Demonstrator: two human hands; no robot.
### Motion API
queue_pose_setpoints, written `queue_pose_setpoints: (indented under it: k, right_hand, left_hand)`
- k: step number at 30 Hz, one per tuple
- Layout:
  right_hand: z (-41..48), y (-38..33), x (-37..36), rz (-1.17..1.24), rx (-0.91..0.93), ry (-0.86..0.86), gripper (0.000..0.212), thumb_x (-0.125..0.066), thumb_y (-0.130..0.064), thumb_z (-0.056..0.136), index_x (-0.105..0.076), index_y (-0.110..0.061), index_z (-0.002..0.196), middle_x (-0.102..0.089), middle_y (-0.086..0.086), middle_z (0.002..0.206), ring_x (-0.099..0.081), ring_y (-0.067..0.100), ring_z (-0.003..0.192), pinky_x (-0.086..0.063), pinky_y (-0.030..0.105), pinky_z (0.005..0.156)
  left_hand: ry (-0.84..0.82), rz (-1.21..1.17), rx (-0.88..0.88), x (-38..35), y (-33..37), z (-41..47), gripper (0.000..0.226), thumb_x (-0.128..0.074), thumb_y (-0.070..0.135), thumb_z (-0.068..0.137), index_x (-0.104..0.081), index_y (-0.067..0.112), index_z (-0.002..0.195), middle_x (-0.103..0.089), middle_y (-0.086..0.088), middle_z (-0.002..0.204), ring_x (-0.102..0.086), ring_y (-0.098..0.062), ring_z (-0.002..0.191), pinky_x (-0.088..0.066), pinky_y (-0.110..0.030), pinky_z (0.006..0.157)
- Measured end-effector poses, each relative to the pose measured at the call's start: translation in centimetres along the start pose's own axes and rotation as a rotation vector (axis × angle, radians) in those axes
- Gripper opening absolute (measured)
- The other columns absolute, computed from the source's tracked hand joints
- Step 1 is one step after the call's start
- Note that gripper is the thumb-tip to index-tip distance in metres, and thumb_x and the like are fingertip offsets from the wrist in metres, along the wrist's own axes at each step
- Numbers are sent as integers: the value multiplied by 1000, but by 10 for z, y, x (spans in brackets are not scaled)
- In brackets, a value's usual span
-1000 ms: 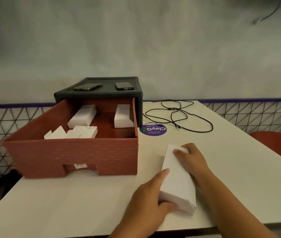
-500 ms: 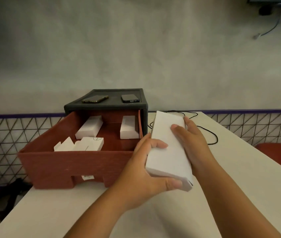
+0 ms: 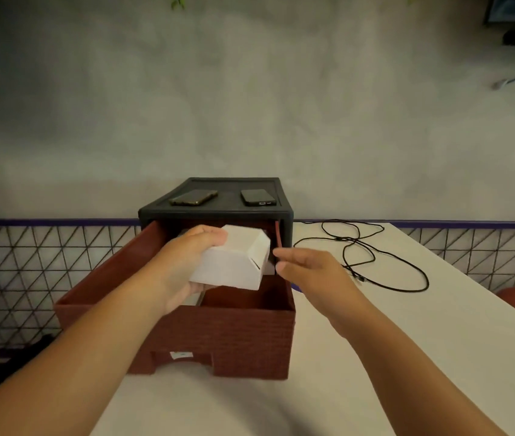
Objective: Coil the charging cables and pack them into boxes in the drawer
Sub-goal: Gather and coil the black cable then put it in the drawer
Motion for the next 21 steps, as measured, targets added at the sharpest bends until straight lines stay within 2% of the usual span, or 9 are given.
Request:
queue_pose_setpoints:
  k: [1,5,7,10,12,15,19,20,21]
  right_hand:
    - [-1,7,1,-59,-1,7,32,-55,-18,91,-60,-24,122,-59,-9,117,-53,6,107,-40,11,71]
    - [-6,35,-2,-128,-45,4,31,-57,-22,90,-58,-34,119,-53,-12,124,-50,5,114,-38,20,88]
    - [-9,46,-7,-33,-68,-26,28,-56,-22,91,-59,-40,112,-58,-11,121,-57,4,107,-43,20,88]
    - [-8,58,-8,51,-70,-14,26,-58,-23,89,-63,-43,105,-65,-6,115,-63,7,100,-46,34,98]
    - [-7,63,-9,96,-76,-11,27,-59,-22,88,-65,-42,105,-69,-5,108,-65,11,98,-46,39,99]
    - [-6,68,-11,165,-71,0,24,-61,-22,87,-67,-39,103,-71,5,97,-66,17,95,-47,38,97]
    - [-5,72,-14,269,-33,16,33,-62,-35,69,-69,-41,100,-69,11,93,-65,21,93,-50,32,91]
    - [-5,73,-14,286,-22,17,34,-61,-35,68,-69,-43,99,-70,7,94,-65,18,93,-51,29,88]
    - [-4,74,-15,294,-8,18,34,-61,-35,67,-68,-45,99,-70,3,97,-65,17,94,-51,27,87]
  left_hand:
    - [3,27,49,4,-2,6,9,-55,23,90,-61,20,97,-61,-9,102,-60,-22,90,-50,-33,67]
    - [-8,101,221,9,-16,30,31,-63,25,85,-58,14,113,-66,-13,99,-64,-22,87,-52,-32,66]
    - [-88,147,282,4,-22,40,38,-66,27,83,-55,13,117,-67,-10,97,-65,-20,86,-52,-30,64]
    - [-268,361,341,-6,-28,49,39,-69,32,80,-57,16,113,-66,-4,99,-62,-15,89,-50,-25,68]
    - [-357,493,345,-9,-27,54,41,-73,27,77,-56,20,113,-62,-2,106,-59,-14,93,-48,-24,70]
    - [-466,551,381,-12,-27,61,55,-74,10,74,-52,25,123,-55,-1,116,-58,-15,97,-50,-24,74]
    - [-549,639,417,-16,-38,67,80,-72,0,75,-38,34,138,-38,2,132,-56,-20,110,-51,-31,86]
    - [-559,663,416,-18,-42,69,86,-72,-1,75,-31,35,142,-39,-3,136,-59,-21,106,-53,-31,83]
    - [-567,690,415,-19,-48,72,91,-71,-2,76,-25,35,145,-46,-8,133,-64,-19,94,-55,-29,75]
Point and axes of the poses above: each hand's wrist, its own z-axis towards the middle knuckle, its own x-axis out of the back of the hand, y = z × x, the point moved 3 cm from there along z, towards the middle knuckle
